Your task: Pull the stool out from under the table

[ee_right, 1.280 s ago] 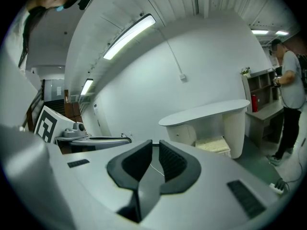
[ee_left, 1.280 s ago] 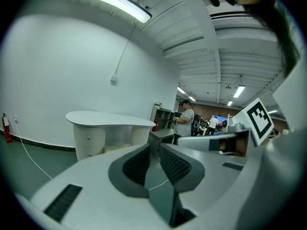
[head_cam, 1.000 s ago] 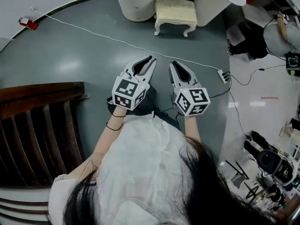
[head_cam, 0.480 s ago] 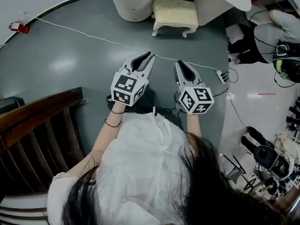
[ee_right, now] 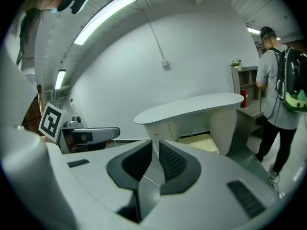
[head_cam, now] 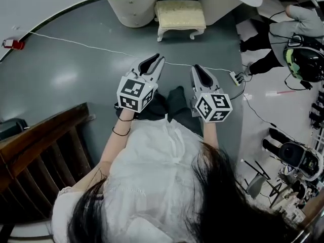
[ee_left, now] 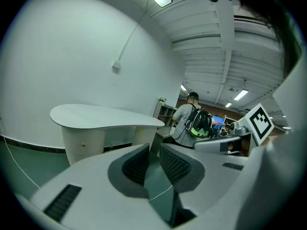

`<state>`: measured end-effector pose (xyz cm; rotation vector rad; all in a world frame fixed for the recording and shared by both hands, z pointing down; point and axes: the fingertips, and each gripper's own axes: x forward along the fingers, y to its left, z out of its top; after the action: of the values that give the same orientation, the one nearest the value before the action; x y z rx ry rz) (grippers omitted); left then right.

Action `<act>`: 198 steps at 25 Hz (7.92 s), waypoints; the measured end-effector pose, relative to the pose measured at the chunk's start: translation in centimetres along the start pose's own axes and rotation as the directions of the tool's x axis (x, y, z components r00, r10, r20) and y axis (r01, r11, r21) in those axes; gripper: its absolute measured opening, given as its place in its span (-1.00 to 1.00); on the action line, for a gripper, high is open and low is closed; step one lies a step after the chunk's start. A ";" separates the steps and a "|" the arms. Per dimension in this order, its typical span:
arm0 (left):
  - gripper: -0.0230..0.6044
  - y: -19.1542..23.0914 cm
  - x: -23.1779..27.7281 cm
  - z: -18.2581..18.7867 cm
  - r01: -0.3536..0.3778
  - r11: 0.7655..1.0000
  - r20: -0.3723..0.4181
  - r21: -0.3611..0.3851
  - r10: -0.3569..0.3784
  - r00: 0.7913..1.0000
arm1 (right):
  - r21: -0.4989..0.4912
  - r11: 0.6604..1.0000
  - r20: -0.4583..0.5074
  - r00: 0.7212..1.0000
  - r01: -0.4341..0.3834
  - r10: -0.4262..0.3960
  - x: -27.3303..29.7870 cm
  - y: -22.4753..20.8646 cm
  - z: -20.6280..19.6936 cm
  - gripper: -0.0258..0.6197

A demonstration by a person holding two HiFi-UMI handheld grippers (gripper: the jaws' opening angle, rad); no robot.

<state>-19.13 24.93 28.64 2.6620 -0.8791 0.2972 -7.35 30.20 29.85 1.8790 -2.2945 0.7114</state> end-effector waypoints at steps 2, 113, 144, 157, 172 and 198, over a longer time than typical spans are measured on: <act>-0.70 0.0 0.7 0.0 0.001 1.000 -0.001 0.000 -0.001 1.000 | -0.001 1.000 0.001 1.000 0.002 -0.002 0.3 -0.9 0.2 -0.74; 0.32 29.8 42.4 -31.5 -0.248 0.614 -0.429 -0.750 -0.166 0.888 | 0.616 0.787 -0.481 0.780 -0.026 0.402 43.0 -46.6 -19.7 0.03; 0.25 30.2 42.1 -32.5 -0.271 0.569 -0.421 -0.777 -0.150 0.894 | 0.570 0.815 -0.544 0.792 0.105 0.277 42.6 -47.4 -20.3 0.01; 0.25 29.3 42.2 -32.6 -0.273 0.539 -0.411 -0.797 -0.153 0.899 | 0.548 0.830 -0.547 0.794 0.101 0.264 42.8 -47.6 -19.0 0.01; 0.26 29.9 41.5 -31.5 -0.315 0.664 -0.463 -0.679 -0.054 0.885 | 0.441 0.888 -0.544 0.826 0.135 0.145 41.7 -47.2 -18.3 0.01; 0.25 22.0 35.9 -6.3 -0.148 0.833 -0.246 -0.534 0.015 0.969 | 0.184 0.961 -0.413 0.871 -0.207 0.267 35.6 -31.3 2.5 0.01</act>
<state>-4.78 -8.85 50.16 2.0128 -0.8489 0.3125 14.37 -7.17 49.52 1.3063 -2.2365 1.2054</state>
